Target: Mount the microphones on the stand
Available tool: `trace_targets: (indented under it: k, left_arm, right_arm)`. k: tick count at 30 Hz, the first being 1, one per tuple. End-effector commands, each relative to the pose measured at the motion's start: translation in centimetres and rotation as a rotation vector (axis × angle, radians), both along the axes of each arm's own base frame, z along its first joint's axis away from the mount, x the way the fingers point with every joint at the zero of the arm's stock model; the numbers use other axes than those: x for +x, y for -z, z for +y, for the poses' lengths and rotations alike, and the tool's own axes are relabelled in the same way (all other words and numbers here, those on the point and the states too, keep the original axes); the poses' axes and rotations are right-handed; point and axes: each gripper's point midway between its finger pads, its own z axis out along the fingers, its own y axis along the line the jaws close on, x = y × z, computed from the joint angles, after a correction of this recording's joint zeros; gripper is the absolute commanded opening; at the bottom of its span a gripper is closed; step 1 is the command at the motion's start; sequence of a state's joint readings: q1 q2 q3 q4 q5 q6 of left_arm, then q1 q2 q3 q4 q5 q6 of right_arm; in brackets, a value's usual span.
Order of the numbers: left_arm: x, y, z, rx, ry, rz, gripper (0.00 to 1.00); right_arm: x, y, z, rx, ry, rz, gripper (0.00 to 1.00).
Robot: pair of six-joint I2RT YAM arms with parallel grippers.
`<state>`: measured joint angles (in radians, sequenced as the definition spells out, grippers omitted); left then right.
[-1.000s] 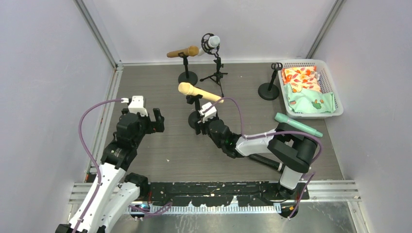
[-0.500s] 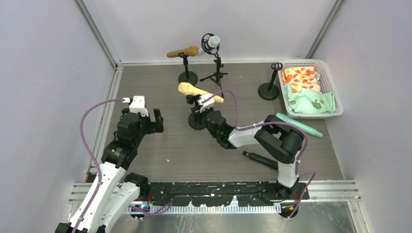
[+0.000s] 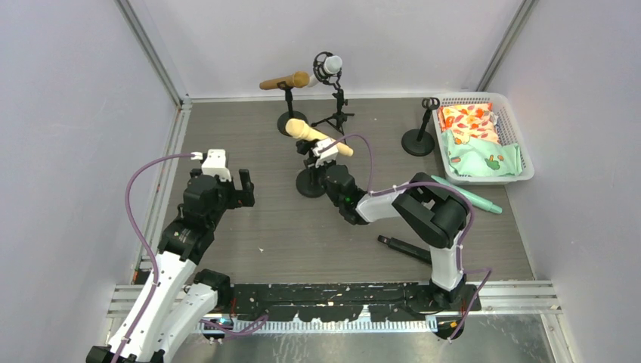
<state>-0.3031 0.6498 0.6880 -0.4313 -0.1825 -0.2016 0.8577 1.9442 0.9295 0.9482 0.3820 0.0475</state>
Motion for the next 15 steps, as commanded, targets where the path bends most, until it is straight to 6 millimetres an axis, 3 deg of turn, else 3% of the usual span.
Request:
trace_targets:
  k: [1,5,10,15]
  left_arm:
    - [0.2,-1.8,0.0,-0.007,0.001,-0.045,0.96]
    - [0.2,-1.8,0.0,-0.004,0.001,-0.048,0.95]
    - [0.1,-1.8,0.0,-0.005,0.004,-0.048,0.95]
    - [0.1,-1.8,0.0,-0.006,0.003,-0.052,0.95]
  right_arm:
    - [2.5,-4.9,-0.6,0.110,0.018,-0.107,0.12]
    - [4.4,-5.4,-1.5,0.098,0.029,-0.139,0.07]
    - [8.2,-6.4,-1.9,0.101,0.029,-0.155,0.04]
    - [11.3,-5.7,-1.5,0.081,0.017,-0.145,0.04]
